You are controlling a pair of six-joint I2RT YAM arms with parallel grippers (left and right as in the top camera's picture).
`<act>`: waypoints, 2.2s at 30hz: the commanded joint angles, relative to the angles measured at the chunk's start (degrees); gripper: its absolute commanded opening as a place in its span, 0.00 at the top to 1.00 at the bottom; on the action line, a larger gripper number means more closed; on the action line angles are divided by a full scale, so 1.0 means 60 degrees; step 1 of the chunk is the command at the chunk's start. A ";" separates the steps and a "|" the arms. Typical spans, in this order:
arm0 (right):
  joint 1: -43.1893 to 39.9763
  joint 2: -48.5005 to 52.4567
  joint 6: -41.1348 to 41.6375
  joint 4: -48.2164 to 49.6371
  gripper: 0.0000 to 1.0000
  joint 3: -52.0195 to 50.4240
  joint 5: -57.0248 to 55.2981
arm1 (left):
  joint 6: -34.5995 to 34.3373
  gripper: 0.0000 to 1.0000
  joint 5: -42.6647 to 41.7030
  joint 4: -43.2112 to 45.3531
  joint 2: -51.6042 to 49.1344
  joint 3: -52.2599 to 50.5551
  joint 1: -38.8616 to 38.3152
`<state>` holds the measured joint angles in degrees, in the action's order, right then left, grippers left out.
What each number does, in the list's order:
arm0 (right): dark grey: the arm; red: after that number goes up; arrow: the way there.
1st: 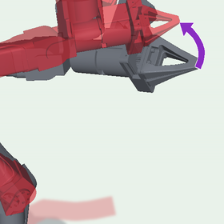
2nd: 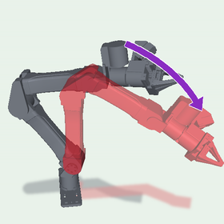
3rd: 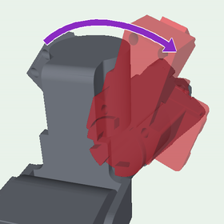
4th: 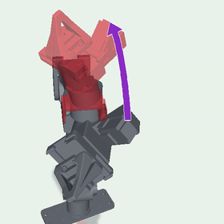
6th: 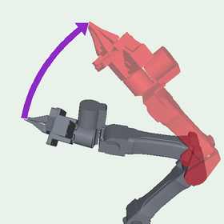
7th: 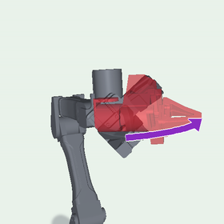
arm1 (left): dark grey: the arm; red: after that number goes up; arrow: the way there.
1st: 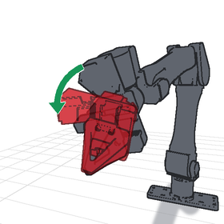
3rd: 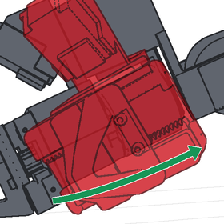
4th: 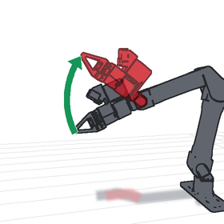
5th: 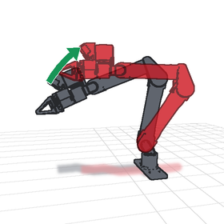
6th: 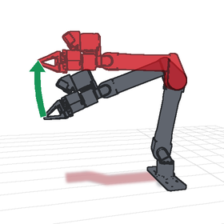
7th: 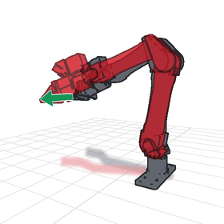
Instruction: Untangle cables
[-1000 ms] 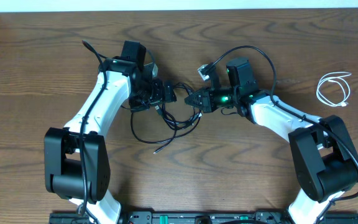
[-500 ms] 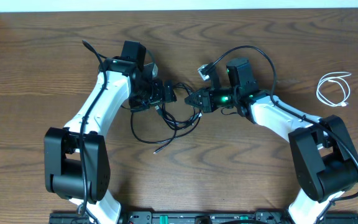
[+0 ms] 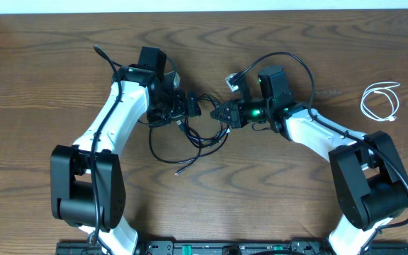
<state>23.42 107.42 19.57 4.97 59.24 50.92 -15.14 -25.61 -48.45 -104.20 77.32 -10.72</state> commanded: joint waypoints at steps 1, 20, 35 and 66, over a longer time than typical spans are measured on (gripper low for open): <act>0.0044 -0.0044 0.0066 -0.0004 0.99 0.0007 0.0000 | 0.0080 0.02 -0.0087 -0.0055 -0.0025 0.0178 0.0007; 0.0044 -0.0044 0.0066 -0.0011 0.99 0.0007 0.0004 | 0.0080 0.02 -0.0084 -0.0058 -0.0025 0.0178 0.0007; 0.0044 -0.0044 0.0204 -0.0011 0.99 0.0007 0.0022 | 0.0080 0.02 -0.0084 -0.0055 -0.0025 0.0178 0.0007; 0.0033 -0.0044 0.0186 -0.0280 0.99 0.0007 0.0204 | 0.0076 0.02 0.0448 0.0696 -0.0025 0.0113 0.0007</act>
<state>23.42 107.42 20.45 3.07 59.24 51.40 -15.16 -24.14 -44.51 -104.20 77.32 -10.72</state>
